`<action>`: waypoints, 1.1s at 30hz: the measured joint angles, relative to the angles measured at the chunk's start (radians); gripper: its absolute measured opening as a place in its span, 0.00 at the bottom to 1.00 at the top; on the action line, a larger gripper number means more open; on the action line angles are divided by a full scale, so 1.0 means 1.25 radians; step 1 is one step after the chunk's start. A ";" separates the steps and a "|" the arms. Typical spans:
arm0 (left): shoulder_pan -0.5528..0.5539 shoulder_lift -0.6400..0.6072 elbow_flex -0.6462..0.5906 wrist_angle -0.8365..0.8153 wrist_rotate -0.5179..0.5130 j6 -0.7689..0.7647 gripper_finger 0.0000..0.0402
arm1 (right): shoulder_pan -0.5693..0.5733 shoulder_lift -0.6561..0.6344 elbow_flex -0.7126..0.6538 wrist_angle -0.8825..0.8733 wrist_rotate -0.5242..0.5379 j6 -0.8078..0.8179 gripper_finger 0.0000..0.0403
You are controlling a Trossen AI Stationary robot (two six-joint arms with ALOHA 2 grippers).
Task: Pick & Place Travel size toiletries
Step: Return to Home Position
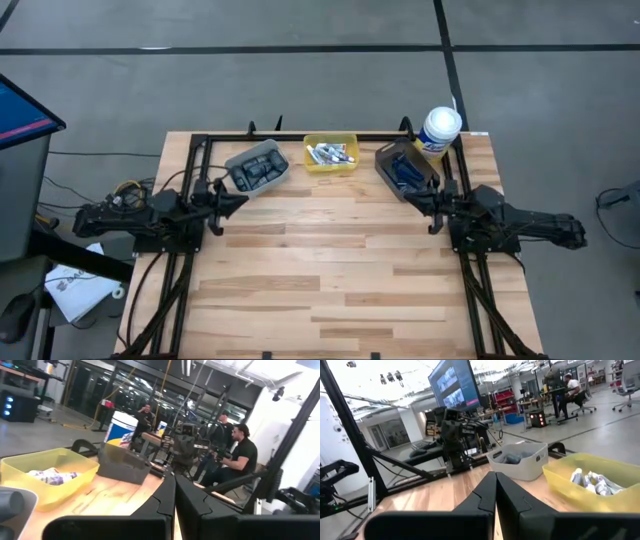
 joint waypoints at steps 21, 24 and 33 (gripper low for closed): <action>0.000 0.000 0.000 0.011 -0.018 -0.014 0.00 | 0.000 0.002 -0.001 -0.006 0.000 0.033 0.00; 0.000 0.000 0.000 0.010 -0.018 -0.014 0.00 | 0.000 0.002 -0.001 -0.006 0.000 0.033 0.00; 0.000 0.000 0.000 0.010 -0.018 -0.014 0.00 | 0.000 0.002 -0.001 -0.006 0.000 0.033 0.00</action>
